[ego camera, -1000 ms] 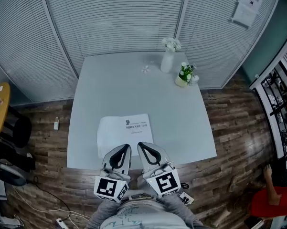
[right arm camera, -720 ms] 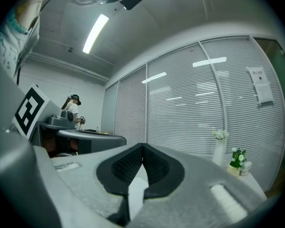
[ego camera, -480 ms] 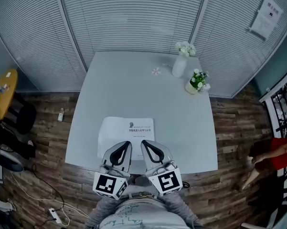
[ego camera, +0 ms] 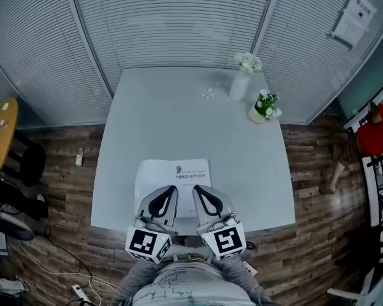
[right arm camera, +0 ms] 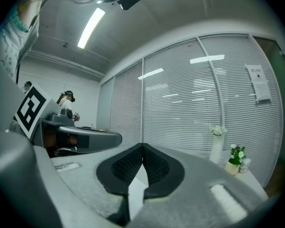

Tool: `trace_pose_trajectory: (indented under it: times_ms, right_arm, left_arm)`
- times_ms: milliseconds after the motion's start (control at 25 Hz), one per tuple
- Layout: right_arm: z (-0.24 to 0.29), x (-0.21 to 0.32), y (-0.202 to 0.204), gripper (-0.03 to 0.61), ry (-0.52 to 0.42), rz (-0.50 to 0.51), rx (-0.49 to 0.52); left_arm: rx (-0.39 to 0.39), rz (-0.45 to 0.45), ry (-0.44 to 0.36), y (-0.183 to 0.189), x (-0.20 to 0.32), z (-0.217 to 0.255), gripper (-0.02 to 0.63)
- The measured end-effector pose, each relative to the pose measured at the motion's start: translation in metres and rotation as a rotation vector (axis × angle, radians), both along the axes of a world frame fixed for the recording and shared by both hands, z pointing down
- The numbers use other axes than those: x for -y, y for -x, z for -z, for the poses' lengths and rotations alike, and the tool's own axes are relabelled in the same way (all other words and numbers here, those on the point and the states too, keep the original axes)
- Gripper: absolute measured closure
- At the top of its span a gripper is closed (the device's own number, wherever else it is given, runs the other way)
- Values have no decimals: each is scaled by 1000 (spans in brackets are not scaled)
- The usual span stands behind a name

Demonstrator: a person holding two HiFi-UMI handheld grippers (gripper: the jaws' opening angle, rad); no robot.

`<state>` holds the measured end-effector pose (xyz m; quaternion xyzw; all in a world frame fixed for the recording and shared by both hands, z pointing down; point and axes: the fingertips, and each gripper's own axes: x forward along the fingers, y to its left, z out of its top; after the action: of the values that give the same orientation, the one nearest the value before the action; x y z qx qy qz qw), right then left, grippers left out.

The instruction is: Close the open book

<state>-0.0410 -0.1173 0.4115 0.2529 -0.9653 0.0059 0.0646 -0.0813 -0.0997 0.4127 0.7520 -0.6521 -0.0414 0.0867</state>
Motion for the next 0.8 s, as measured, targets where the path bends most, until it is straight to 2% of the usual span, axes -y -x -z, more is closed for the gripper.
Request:
trace_pose_trajectory:
  times_ms: [320,800]
  right_arm:
    - [-8,12,42,577,16,-95,-26]
    - [-36,14,84,577,21,-183,-86]
  left_arm:
    - [1,-110,54,42,16,-16,615]
    - [-56,-166,162,106,13,-61,603]
